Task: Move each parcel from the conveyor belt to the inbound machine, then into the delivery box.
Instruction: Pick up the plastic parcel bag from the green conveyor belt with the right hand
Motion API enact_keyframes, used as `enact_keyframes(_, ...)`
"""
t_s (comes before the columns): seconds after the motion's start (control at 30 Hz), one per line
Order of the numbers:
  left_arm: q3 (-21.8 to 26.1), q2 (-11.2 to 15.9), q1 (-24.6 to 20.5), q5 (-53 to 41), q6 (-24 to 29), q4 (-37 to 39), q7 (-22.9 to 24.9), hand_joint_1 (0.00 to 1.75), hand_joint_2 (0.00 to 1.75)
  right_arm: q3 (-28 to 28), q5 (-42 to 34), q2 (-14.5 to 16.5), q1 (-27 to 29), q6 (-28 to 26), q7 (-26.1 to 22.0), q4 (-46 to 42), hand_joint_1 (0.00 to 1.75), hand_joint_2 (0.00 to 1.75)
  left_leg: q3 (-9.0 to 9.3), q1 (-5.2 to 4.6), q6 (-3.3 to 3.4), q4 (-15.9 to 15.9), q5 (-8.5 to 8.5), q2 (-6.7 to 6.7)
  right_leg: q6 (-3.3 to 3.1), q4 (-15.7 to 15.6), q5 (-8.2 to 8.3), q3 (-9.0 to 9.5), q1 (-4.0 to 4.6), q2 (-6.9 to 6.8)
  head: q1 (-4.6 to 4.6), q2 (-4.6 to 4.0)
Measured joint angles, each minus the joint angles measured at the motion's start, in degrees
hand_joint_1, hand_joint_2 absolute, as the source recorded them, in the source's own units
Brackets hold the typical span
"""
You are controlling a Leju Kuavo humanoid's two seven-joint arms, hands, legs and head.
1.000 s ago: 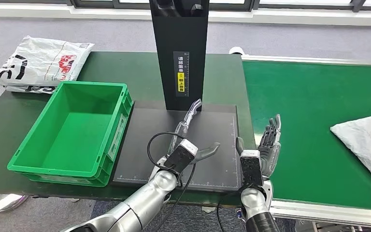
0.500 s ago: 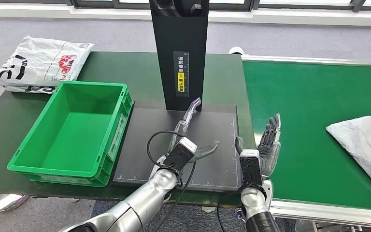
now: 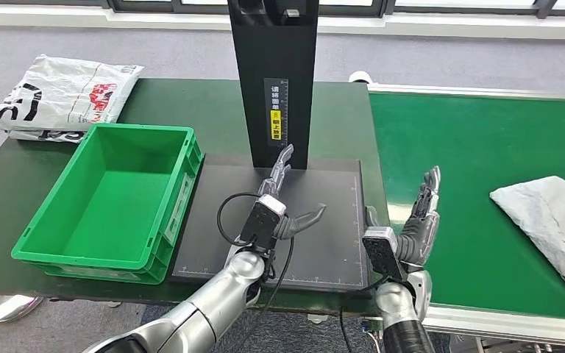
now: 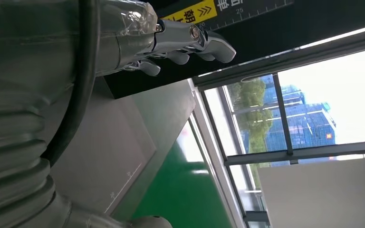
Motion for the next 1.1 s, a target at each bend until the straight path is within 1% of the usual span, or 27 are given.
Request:
enact_keyframes(0.03,0.34,0.00,-0.33,0.17,-0.09,0.49,0.00,0.00,1.75,-1.67,2.61,0.01,-0.18,0.00,0.00,0.14,0.00,1.75,0.00,0.00,0.00,0.00,0.00,0.00,0.00,0.00,0.00,0.01,0.00,0.00,0.00,0.00)
enact_keyframes(0.1,0.91,0.01,-0.83,0.38,-0.11,1.36,0.00,0.00,1.75,-4.68,5.51,0.02,-0.57,-0.01,0.01,0.40,0.00,1.75,0.00,0.00,0.00,0.00,0.00,-0.01,0.00,0.00,0.00,0.02,0.00,-0.01,0.00,0.00)
enact_keyframes(0.17,1.27,0.02,-1.14,0.46,-0.11,2.01,0.00,0.00,1.75,-6.79,6.25,0.06,-0.79,-0.01,0.01,0.67,0.00,1.75,0.00,0.00,0.00,0.00,0.00,-0.01,0.00,0.00,0.00,0.02,0.00,-0.01,0.00,0.00)
enact_keyframes(0.27,1.37,0.01,-1.42,0.49,-0.11,2.72,0.00,0.00,1.75,-8.42,6.48,0.15,-0.85,0.00,0.01,0.98,0.00,1.75,0.00,0.00,0.00,0.00,0.00,-0.01,0.00,0.00,0.00,0.02,0.00,0.00,0.00,0.00)
enact_keyframes(0.53,1.37,0.00,-1.82,0.51,-0.11,3.79,0.00,0.00,1.75,-9.56,6.54,0.34,-0.96,-0.02,0.00,1.43,0.00,1.75,0.00,0.00,0.00,0.00,0.00,-0.01,0.00,0.00,-0.01,0.01,0.01,-0.01,0.00,0.00)
enact_keyframes(0.97,1.37,0.00,-1.94,0.51,-0.11,4.07,0.00,0.00,1.75,-9.91,6.83,0.43,-1.14,-0.01,0.00,1.48,0.00,1.75,0.00,0.00,0.00,0.00,0.00,-0.01,0.00,0.00,-0.01,0.01,0.00,0.00,0.00,0.00)
enact_keyframes(1.0,1.69,0.09,-2.11,0.21,0.07,4.28,0.00,0.00,1.75,-11.23,9.96,0.46,-1.86,-0.01,0.00,1.99,0.00,1.75,0.00,0.00,0.00,0.00,0.00,0.00,0.00,0.00,-0.01,0.01,0.00,0.01,-0.01,0.00)
enact_keyframes(1.03,2.56,0.48,-2.35,-0.48,0.49,4.47,0.00,0.00,1.75,-14.94,15.53,0.54,-3.35,-0.01,0.44,2.80,0.00,1.75,0.01,0.00,0.01,0.00,0.02,-0.03,0.01,0.00,0.00,0.02,0.00,-0.03,-0.01,0.00)
enact_keyframes(1.07,4.17,1.34,-2.51,-2.03,1.08,4.52,0.39,0.00,1.75,-20.95,24.13,0.24,-5.45,-0.02,4.13,3.58,0.00,1.75,0.01,-0.01,0.03,0.01,0.04,-0.06,0.01,0.00,0.00,0.03,-0.01,-0.07,-0.01,0.00)
enact_keyframes(1.1,6.00,2.28,-2.55,-3.71,1.78,4.50,0.94,0.00,1.75,-27.05,33.46,-0.34,-7.51,-0.02,9.54,4.39,0.00,1.75,0.01,-0.01,0.04,0.01,0.05,-0.10,0.01,0.00,0.01,0.04,-0.01,-0.11,-0.02,0.00)
